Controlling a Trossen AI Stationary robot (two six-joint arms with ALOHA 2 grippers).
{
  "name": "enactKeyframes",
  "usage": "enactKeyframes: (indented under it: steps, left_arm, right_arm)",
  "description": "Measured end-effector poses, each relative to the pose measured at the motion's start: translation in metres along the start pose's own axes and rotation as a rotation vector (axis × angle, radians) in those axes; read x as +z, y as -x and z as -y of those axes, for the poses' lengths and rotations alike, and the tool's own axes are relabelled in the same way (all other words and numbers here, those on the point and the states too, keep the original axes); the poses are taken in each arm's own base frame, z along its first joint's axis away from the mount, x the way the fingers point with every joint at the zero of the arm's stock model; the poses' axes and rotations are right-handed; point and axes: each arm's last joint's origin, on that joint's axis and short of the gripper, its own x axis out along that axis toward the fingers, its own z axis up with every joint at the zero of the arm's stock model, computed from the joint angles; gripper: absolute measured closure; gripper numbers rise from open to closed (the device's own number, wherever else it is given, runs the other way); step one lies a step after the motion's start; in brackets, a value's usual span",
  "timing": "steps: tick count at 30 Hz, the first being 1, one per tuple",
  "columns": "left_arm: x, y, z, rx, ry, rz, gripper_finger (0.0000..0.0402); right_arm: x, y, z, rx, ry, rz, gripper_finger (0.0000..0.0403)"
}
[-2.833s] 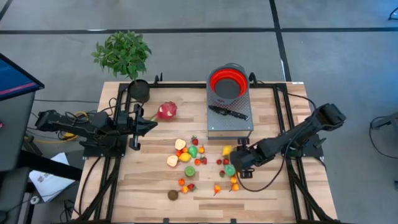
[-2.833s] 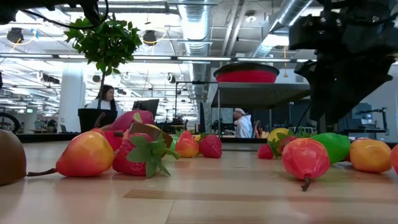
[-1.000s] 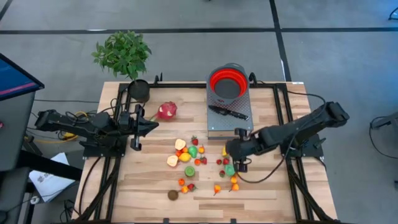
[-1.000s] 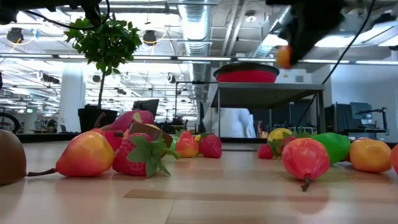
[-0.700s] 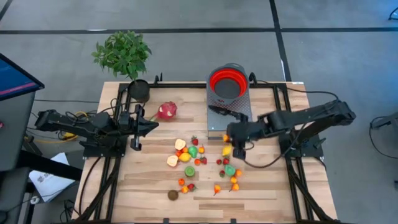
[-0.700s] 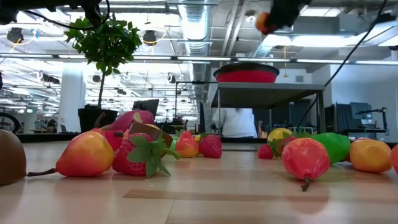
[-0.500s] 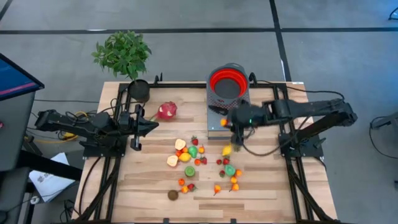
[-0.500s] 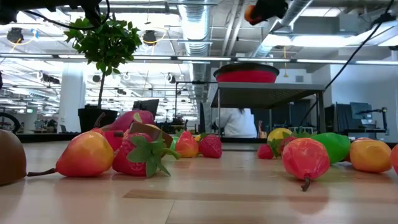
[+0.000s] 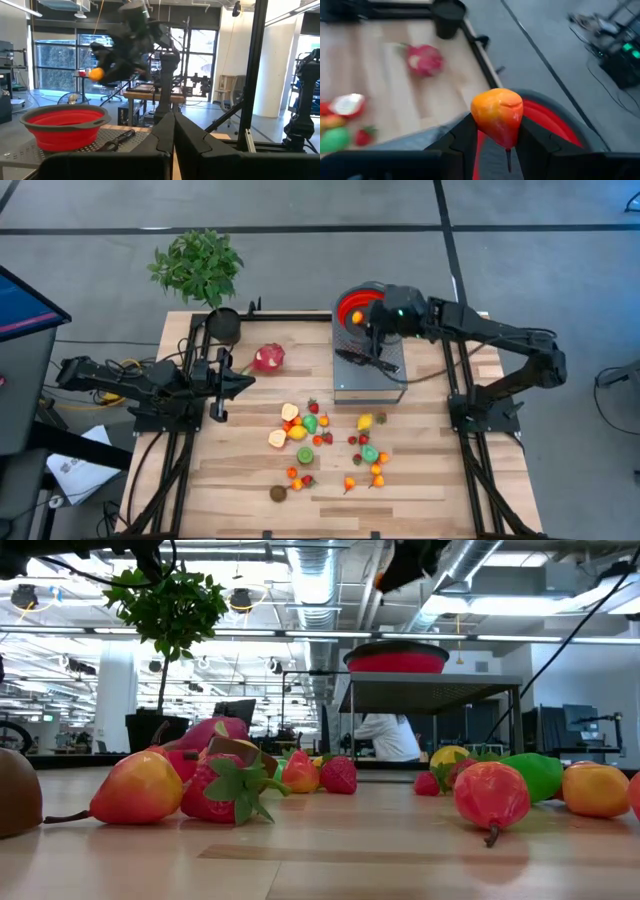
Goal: Pick & Place Fruit
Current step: Put the yellow pear into the red colander on the shelf
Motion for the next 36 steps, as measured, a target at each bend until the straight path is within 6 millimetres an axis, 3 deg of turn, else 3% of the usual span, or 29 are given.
enactKeyframes:
  steps: [6,15,21,27,36]
  left_arm:
    - [0.000,0.000,0.000,0.000,0.000,-0.001,0.0399]
    - [0.000,0.000,0.000,0.000,0.000,0.000,0.0399]
    - [0.000,0.000,0.000,0.000,0.000,-0.001,0.0399]
    - [0.000,0.000,0.000,0.000,0.000,-0.001,0.0399]
    - [0.000,0.000,0.000,0.000,-0.001,-0.001,0.0399]
  right_arm:
    - [-0.009,-0.032,0.025,-0.072,-0.051,-0.084,0.0295]
    - [-0.035,-0.100,0.041,-0.101,-0.063,-0.279,0.0295]
    - [-0.049,-0.123,0.047,-0.107,-0.072,-0.355,0.0296]
    - [-0.046,-0.120,0.046,-0.105,-0.054,-0.339,0.0296]
    - [-0.033,-0.089,0.048,-0.111,-0.053,-0.255,0.0266]
